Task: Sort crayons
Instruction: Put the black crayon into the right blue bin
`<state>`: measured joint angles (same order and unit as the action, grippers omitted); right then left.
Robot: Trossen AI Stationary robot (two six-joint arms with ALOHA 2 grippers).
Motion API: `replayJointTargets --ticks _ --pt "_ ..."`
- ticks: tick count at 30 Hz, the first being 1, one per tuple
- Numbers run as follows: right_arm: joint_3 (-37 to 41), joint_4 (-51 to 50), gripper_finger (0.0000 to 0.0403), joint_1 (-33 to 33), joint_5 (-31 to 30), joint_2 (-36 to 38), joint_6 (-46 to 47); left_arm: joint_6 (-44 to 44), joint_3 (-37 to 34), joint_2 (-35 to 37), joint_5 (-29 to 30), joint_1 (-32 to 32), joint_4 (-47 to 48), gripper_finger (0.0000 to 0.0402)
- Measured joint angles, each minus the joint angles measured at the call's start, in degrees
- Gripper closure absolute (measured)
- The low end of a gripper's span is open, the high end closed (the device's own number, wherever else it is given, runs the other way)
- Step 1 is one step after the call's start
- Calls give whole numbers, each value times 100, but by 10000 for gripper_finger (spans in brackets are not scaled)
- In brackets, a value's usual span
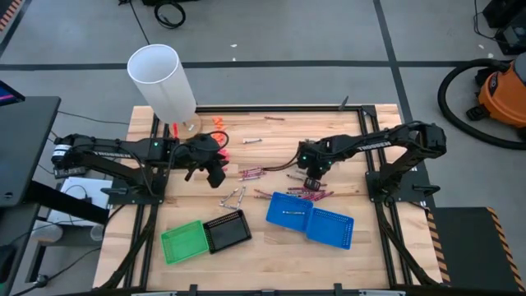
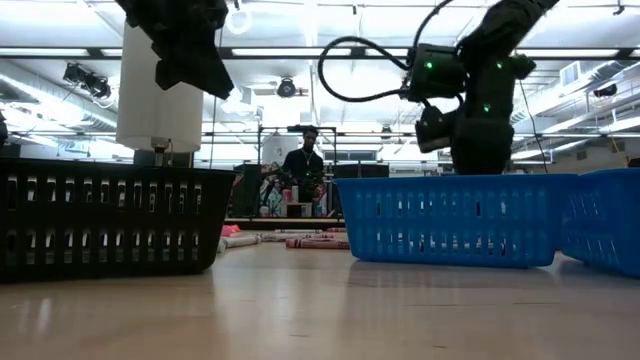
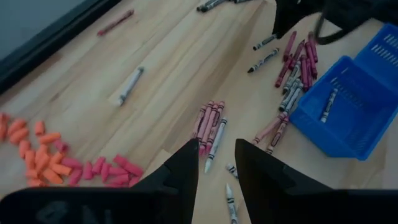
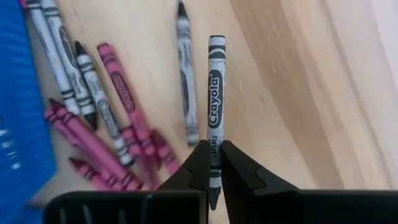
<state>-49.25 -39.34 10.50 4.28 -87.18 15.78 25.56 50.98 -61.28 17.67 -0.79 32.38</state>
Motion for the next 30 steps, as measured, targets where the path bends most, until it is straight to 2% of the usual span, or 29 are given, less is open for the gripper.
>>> replayJointTargets --ticks 5,8,11,14,17,22,30 --pt "-667 -1024 374 -127 114 67 1173 -1002 0 -2 4 -379 -306 288" --pt "-1014 -1271 374 -253 146 204 1766 -1597 0 -27 -21 -670 -653 288" --pt "-1262 -1437 374 -404 146 372 2331 -1844 -134 -61 -390 -863 -1338 288" --pt "-1395 -1513 374 -652 147 573 2842 -1833 -489 -59 -826 -1046 -2163 288" --pt "-1426 -1519 374 -978 262 772 3270 -1609 -789 -59 -910 -1189 -2595 288" --pt "-1426 -1679 374 -1742 434 970 4023 -1214 -1067 -57 -952 -1234 -2866 288" --pt "-1426 -1674 371 -2951 286 955 5197 -1047 -1287 -2 -1093 -1140 -3256 288"
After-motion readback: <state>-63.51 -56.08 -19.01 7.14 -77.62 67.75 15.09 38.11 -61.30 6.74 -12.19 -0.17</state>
